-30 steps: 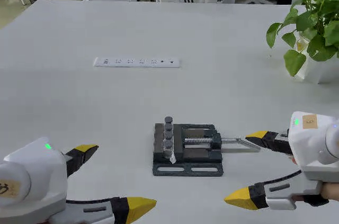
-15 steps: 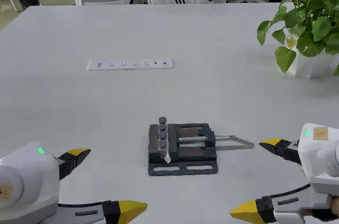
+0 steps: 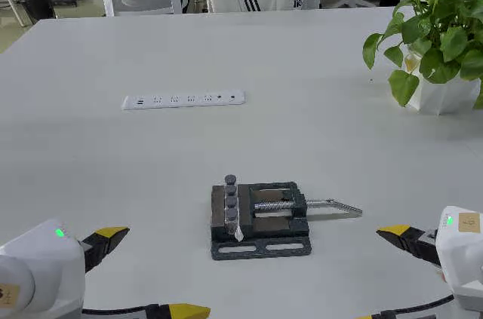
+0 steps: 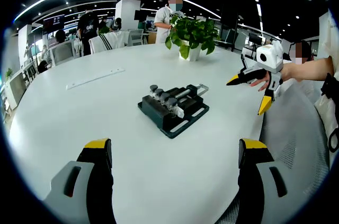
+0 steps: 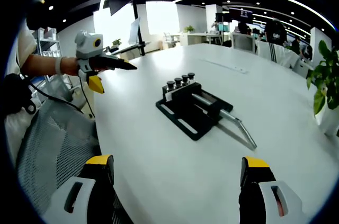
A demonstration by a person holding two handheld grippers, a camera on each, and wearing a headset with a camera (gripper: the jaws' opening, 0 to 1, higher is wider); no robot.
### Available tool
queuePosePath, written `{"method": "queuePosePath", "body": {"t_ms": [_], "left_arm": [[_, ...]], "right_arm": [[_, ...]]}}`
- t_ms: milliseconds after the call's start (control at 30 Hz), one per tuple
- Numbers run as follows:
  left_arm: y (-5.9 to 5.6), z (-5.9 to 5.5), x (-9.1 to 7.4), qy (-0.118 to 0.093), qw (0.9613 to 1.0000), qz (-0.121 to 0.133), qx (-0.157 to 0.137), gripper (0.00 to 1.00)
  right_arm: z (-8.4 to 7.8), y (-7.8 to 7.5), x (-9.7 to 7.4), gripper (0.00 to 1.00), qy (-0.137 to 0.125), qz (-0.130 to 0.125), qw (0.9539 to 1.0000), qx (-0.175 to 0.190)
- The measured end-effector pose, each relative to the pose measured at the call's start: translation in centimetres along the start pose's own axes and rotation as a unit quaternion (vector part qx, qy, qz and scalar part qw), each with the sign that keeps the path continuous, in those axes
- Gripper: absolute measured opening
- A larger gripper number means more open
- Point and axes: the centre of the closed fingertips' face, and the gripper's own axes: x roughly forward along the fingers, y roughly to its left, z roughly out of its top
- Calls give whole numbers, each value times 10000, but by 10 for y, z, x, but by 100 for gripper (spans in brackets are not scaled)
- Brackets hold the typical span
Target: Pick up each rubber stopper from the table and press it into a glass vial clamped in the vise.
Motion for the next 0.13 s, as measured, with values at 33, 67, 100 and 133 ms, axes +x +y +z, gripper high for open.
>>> {"method": "queuePosePath", "body": {"t_ms": [33,67,100,133], "left_arm": [[0,0,0,5,10000,-1,-2,99],[-1,1,1,1,10000,-9,-5,99],[-2,2,1,2,10000,-15,-6,99],[-2,2,2,1,10000,-12,0,99]], "right_arm": [[0,0,0,99,-2,1,10000,11],[1,2,-1,99,-4,1,10000,8],[1,2,-1,99,1,0,10000,13],[0,2,-1,99,9,-1,10000,24]]}}
